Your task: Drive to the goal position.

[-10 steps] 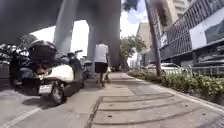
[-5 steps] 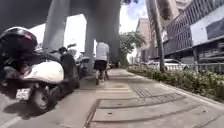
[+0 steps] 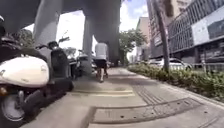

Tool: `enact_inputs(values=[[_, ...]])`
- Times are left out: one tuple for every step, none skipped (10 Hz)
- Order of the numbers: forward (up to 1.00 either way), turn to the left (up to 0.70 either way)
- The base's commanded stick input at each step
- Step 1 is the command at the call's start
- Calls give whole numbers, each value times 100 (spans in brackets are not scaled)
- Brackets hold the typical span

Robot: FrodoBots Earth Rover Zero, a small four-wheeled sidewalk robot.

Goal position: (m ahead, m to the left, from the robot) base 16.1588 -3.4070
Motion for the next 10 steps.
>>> enact_inputs(values=[[70, 0], [70, 0], [70, 0], [70, 0], [70, 0], [70, 0], [70, 0], [70, 0], [70, 0], [70, 0]])
